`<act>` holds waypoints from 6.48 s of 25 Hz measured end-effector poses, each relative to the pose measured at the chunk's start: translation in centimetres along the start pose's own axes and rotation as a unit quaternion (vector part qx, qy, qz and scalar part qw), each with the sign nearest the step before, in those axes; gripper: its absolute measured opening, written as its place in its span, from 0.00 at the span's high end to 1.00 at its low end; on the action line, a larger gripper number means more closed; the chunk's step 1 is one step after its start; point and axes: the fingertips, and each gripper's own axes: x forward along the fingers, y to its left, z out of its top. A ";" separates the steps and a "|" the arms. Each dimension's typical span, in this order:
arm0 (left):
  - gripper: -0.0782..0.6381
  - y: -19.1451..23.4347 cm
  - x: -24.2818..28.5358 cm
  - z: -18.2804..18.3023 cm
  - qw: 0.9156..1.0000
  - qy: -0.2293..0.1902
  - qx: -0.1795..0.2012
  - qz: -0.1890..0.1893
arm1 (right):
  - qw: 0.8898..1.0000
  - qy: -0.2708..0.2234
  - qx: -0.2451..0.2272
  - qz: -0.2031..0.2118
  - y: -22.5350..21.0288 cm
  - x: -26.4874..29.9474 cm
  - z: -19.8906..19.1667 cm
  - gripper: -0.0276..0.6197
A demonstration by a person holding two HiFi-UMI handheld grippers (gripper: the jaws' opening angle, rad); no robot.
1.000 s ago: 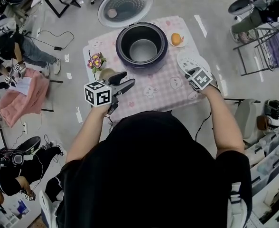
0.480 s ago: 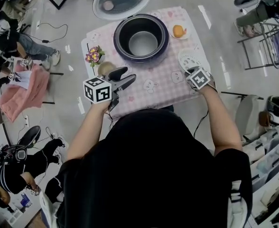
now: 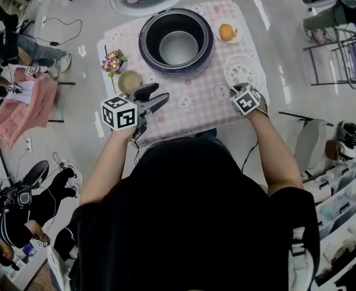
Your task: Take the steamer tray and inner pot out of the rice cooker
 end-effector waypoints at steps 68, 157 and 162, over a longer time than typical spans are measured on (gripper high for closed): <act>0.52 -1.4 -6.0 8.4 0.993 -0.094 0.059 0.027 | 0.950 -0.292 0.107 0.026 0.2 -18.3 21.1 0.72; 0.83 13.3 -1.1 15.8 0.939 -0.246 -0.229 0.068 | 0.862 -0.358 0.318 0.164 -6.7 -12.5 28.5 0.86; 0.84 10.9 -2.7 17.9 0.938 -0.274 -0.203 0.065 | 0.855 -0.384 0.303 0.172 -6.7 -15.2 29.5 0.87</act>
